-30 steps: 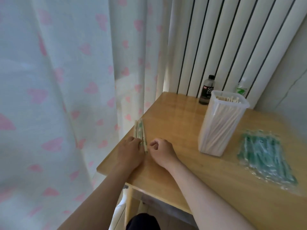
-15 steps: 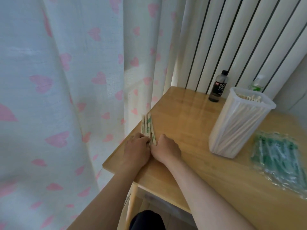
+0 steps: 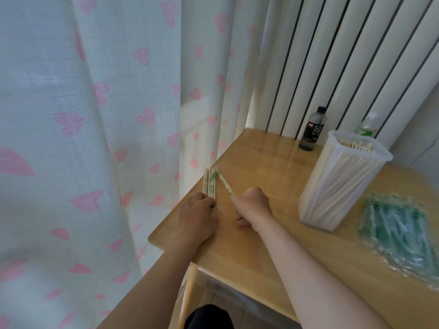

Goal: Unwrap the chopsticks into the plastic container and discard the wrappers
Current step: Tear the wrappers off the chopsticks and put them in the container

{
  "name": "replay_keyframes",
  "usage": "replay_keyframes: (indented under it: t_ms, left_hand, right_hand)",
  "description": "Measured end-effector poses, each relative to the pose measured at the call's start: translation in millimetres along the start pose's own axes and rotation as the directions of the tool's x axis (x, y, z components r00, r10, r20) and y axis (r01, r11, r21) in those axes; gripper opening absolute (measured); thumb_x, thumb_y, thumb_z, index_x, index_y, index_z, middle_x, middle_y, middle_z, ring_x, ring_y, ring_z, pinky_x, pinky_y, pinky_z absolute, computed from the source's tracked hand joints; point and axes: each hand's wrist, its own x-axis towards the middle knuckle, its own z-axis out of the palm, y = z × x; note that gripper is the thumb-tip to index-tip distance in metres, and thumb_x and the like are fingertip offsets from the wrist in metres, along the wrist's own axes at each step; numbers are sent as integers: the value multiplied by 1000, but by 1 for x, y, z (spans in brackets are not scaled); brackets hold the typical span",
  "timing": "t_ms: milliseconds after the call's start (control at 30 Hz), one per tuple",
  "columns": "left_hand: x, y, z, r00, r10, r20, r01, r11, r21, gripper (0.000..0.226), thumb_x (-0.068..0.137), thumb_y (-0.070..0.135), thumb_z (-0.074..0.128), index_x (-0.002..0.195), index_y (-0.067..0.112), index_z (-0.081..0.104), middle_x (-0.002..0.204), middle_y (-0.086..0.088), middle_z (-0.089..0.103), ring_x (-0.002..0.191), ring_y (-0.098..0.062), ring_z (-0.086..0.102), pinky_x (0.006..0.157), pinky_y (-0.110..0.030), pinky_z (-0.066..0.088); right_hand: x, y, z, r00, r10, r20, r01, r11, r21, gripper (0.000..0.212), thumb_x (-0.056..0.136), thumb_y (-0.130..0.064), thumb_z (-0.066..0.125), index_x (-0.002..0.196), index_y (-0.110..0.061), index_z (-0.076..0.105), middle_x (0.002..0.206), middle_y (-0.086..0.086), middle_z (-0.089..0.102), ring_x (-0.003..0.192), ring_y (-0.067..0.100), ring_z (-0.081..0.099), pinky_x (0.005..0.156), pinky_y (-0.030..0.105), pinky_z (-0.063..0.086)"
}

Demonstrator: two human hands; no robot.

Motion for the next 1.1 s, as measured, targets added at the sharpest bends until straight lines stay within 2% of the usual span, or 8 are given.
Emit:
replay_keyframes:
  t_ms: [200,367,533,633,700,800,900,1100]
  left_hand:
    - [-2,4,-2,998,-4,-61,4,1000,6,33,96,30,49,123,21,65,128,1,58,113,-21,53,96,-39,46]
    - [-6,30,-7,978,148,-148,-117,972,203,56,84,45,49,130,15,59,133,-8,58,117,-31,57,102,-50,40]
    - [0,109,-16,739,612,-282,-505,780,369,49,86,42,59,123,10,61,127,-11,61,114,-31,59,99,-49,45]
    - [0,142,-13,687,674,-271,-587,735,341,31,99,37,46,107,13,63,102,-7,64,88,-30,63,77,-44,53]
    - [-2,159,-4,698,677,-234,-619,734,279,34,102,38,38,91,14,60,81,-3,58,64,-28,59,51,-36,47]
    - [-8,183,7,684,699,-206,-662,714,226,35,102,38,32,84,16,52,71,-1,56,49,-27,54,38,-30,37]
    - [-14,202,13,657,720,-226,-690,694,206,34,102,36,32,81,16,49,63,-1,55,39,-26,48,33,-29,37]
    - [-22,237,19,641,734,-224,-696,679,232,29,97,33,35,74,19,45,50,0,51,33,-27,47,35,-22,27]
  right_hand:
    - [-15,25,-53,956,-220,-196,260,942,214,18,92,-16,53,83,-18,69,70,4,68,57,22,69,57,44,63]
    - [-37,40,-111,950,-236,-204,300,872,386,25,95,-5,51,86,-11,74,62,8,57,48,20,51,44,30,43]
    - [-54,61,-165,959,-255,-125,282,802,526,29,93,8,49,81,-3,73,57,10,53,47,21,45,45,30,39]
    - [-61,76,-192,964,-243,-108,248,677,692,30,93,7,50,77,-6,72,59,12,50,48,21,43,46,28,35]
    - [-66,87,-208,957,-280,-75,223,547,807,23,96,-1,53,82,-6,71,64,12,53,53,22,47,47,28,37]
    - [-74,98,-226,922,-385,-34,209,422,882,18,95,-17,58,97,-7,73,73,9,61,61,21,57,47,28,43]
    - [-76,106,-233,929,-367,-51,221,438,871,30,90,-21,62,113,-3,71,75,9,64,61,20,60,46,29,46]
    - [-71,117,-218,965,-238,-108,218,505,835,26,92,-24,69,106,-3,75,70,10,63,55,19,52,48,29,36]
